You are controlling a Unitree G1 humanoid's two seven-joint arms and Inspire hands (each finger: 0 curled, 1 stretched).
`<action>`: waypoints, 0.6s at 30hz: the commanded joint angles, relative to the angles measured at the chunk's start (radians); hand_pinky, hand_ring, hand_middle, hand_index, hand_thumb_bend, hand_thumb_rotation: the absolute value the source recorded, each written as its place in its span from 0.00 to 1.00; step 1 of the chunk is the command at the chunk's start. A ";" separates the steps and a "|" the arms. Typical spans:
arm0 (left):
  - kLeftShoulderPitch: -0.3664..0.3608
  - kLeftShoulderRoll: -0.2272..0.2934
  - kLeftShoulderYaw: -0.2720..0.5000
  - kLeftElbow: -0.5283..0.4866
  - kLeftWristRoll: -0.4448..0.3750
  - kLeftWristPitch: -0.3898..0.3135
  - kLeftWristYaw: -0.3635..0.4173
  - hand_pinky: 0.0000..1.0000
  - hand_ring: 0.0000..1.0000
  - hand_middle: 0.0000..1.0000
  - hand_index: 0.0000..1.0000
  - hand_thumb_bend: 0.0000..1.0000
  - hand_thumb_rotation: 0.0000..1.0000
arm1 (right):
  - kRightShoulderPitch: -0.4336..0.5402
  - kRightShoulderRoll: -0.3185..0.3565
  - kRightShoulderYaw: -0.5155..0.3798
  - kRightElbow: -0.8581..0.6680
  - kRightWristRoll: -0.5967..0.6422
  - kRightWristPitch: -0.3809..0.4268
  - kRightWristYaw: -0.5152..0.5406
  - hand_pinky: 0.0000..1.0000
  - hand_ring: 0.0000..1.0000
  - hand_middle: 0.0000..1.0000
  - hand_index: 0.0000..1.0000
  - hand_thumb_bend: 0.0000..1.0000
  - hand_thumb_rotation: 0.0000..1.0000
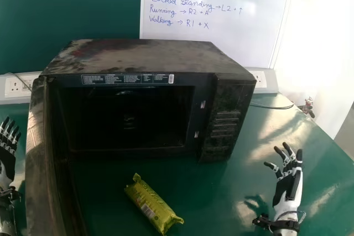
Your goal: Put biscuit inside oven
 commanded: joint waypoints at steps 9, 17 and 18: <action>0.077 -0.078 0.001 0.053 -0.005 0.007 -0.005 0.00 0.60 0.70 0.81 0.19 1.00 | 0.048 -0.023 0.023 -0.008 -0.029 -0.023 0.031 0.50 0.65 0.71 0.81 0.91 1.00; 0.075 -0.075 0.001 0.053 -0.003 0.011 0.001 0.00 0.60 0.70 0.82 0.19 1.00 | 0.088 -0.080 0.083 -0.075 -0.119 -0.054 0.061 0.51 0.65 0.73 0.81 0.90 1.00; 0.076 -0.077 0.001 0.050 -0.003 0.012 0.002 0.00 0.60 0.70 0.81 0.19 1.00 | 0.093 -0.085 0.090 -0.087 -0.128 -0.056 0.063 0.51 0.64 0.73 0.80 0.90 1.00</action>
